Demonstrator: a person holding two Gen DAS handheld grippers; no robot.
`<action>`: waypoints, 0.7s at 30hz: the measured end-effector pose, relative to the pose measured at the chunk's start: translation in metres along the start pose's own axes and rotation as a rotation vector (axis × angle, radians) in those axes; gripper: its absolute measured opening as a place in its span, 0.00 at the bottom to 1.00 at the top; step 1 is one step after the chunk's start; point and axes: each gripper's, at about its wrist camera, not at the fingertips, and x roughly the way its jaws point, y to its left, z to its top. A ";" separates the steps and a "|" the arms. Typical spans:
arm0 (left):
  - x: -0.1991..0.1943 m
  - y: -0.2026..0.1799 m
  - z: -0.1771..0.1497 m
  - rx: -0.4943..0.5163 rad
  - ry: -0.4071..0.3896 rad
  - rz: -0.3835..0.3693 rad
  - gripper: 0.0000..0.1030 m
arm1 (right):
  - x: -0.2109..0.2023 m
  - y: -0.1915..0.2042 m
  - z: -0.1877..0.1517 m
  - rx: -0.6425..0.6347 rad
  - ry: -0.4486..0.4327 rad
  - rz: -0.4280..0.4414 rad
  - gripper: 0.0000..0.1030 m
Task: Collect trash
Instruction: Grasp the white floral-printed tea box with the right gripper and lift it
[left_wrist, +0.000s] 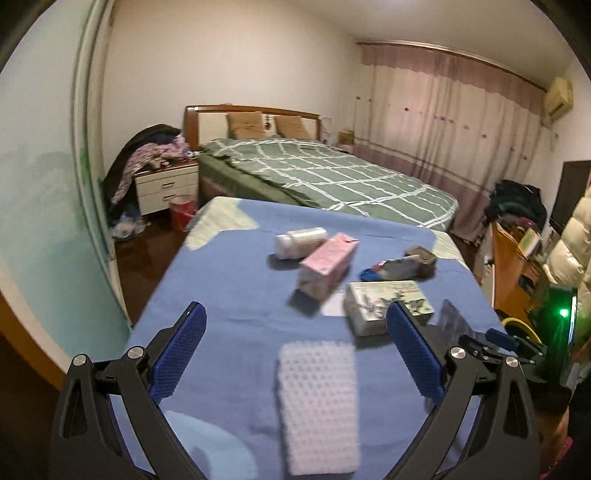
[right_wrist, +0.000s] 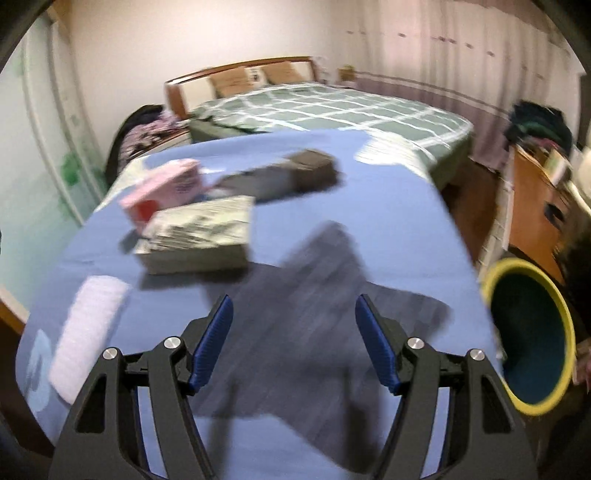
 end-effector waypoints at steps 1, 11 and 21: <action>0.000 0.005 -0.002 -0.008 0.003 0.002 0.94 | 0.004 0.007 0.004 -0.010 -0.001 0.005 0.63; 0.005 0.024 -0.012 -0.045 0.017 0.001 0.94 | 0.033 0.086 0.033 -0.108 -0.017 0.014 0.67; 0.007 0.035 -0.013 -0.072 0.021 0.004 0.94 | 0.070 0.117 0.038 -0.183 0.022 -0.099 0.67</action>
